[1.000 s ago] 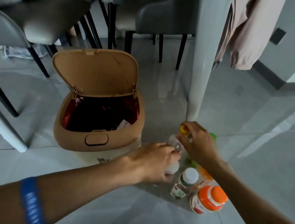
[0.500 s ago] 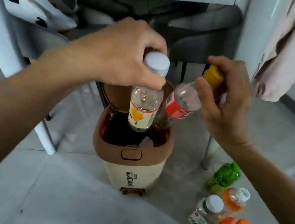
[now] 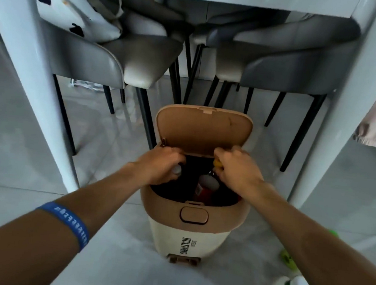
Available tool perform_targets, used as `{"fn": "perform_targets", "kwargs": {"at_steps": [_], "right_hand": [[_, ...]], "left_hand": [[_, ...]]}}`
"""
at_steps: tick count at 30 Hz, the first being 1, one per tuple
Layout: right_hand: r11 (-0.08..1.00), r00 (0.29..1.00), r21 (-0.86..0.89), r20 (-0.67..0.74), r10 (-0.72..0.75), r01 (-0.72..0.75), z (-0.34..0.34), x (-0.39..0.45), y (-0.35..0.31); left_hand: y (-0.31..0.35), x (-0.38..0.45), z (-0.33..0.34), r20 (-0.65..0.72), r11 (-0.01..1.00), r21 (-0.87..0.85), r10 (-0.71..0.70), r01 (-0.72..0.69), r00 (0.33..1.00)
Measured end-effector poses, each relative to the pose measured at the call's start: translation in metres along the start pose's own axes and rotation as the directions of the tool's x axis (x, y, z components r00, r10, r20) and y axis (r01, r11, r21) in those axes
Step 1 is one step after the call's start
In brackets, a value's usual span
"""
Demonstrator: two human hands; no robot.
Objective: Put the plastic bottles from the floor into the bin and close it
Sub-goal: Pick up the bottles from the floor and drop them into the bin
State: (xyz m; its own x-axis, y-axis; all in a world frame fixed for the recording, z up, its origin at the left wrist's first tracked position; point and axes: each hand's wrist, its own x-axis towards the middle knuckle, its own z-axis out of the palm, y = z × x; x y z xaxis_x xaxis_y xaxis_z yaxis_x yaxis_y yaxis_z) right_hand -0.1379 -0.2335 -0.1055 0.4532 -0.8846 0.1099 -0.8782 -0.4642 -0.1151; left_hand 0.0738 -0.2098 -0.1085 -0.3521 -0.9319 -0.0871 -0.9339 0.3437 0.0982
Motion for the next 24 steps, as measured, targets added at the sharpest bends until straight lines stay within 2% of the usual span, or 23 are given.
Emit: {"fn": "perform_targets", "kwargs": {"at_steps": [2, 5, 10, 14, 17, 20, 22, 24], "right_hand": [[0.981, 0.998, -0.185, -0.018, -0.064, 0.06, 0.001, 0.001, 0.006], [0.926, 0.997, -0.372, -0.01, -0.08, 0.071, -0.001, -0.001, 0.012], [0.893, 0.996, -0.442, 0.063, -0.067, 0.088, -0.012, -0.002, 0.009], [0.954, 0.993, -0.288, 0.104, -0.053, 0.081, -0.018, -0.01, 0.02], [0.997, 1.0, -0.067, 0.005, -0.026, 0.027, -0.02, -0.033, 0.041], [0.99, 0.994, 0.125, -0.075, 0.08, -0.07, -0.02, -0.073, 0.071], [0.978, 0.98, 0.133, -0.098, 0.174, -0.16, -0.015, -0.103, 0.096], [0.954, 0.949, 0.094, -0.109, 0.295, -0.286, -0.009, -0.132, 0.123]], "left_hand": [[-0.002, 0.002, 0.005, 0.014, 0.997, 0.074, 0.022, -0.023, 1.0], [0.002, 0.006, 0.007, 0.007, 0.994, 0.106, 0.037, -0.038, 0.999], [0.011, 0.007, 0.011, 0.067, 0.995, 0.096, -0.034, 0.027, 0.997], [0.026, 0.003, 0.001, 0.041, 0.999, -0.026, -0.043, 0.044, 0.998], [0.056, 0.005, -0.016, 0.011, 0.995, -0.103, -0.01, 0.011, 1.0], [0.109, 0.007, -0.025, -0.071, 0.986, -0.134, 0.086, -0.095, 0.994], [0.151, 0.008, -0.022, -0.15, 0.969, -0.14, 0.183, -0.205, 0.971], [0.197, 0.007, -0.011, -0.151, 0.932, -0.143, 0.312, -0.334, 0.938]]}}
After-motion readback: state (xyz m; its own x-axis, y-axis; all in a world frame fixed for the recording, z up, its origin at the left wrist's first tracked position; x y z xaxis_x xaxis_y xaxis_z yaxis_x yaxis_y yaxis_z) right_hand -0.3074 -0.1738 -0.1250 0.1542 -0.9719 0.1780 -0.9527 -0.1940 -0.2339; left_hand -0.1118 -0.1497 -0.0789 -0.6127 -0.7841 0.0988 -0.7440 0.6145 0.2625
